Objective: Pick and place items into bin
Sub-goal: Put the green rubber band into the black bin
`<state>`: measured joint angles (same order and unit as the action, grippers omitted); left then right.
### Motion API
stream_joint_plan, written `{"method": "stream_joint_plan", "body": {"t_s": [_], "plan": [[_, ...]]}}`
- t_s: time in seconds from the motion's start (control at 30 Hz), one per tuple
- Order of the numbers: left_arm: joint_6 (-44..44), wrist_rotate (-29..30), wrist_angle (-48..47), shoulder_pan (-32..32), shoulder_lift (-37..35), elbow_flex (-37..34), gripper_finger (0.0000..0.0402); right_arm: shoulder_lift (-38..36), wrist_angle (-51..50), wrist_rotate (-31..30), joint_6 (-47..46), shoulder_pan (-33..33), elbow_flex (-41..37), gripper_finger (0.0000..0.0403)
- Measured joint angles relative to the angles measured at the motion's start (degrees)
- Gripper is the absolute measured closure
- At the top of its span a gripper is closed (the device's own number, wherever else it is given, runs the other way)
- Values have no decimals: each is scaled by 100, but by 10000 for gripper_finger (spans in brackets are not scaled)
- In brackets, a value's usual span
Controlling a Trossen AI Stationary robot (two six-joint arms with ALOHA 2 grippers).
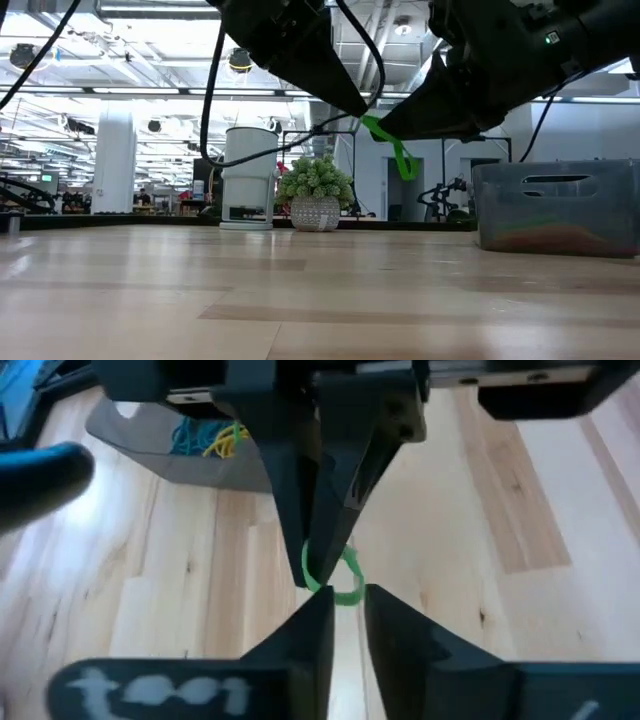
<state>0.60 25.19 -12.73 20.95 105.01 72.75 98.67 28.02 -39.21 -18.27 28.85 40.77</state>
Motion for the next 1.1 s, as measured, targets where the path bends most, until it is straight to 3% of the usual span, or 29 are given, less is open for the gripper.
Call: {"method": "stream_joint_plan", "body": {"t_s": [0.17, 0.3, 0.4, 0.5, 0.6, 0.73, 0.8, 0.87, 1.1], "plan": [[49, 563, -120, 41, 0, 0, 319, -262, -521, -523, -125, 43, -2, 402], [367, 1355, -466, 90, 0, 0, 313, -1155, -1589, -1401, -154, 213, -2, 402], [602, 1518, -862, 90, -2, -2, 313, -2057, -2232, -1804, -188, 356, -2, 402], [717, 1524, -1172, 90, -2, -2, 314, -2847, -2935, -1747, -480, 413, 0, 403], [896, 1642, -1384, 83, -2, -4, 314, -3513, -4289, -1726, -1335, 454, 0, 403], [982, 2005, -1520, 81, -2, -4, 315, -3937, -7003, -1059, -4045, 328, -4, 403], [940, 2083, -1542, 74, -2, -4, 315, -3879, -7889, -674, -5041, 315, -86, 403], [899, 2123, -1528, 39, -2, -4, 315, -3752, -8143, -508, -5436, 325, -161, 403], [1023, 2133, -1487, -176, -2, -4, 315, -2973, -8038, 171, -5481, 139, -187, 402]]}}
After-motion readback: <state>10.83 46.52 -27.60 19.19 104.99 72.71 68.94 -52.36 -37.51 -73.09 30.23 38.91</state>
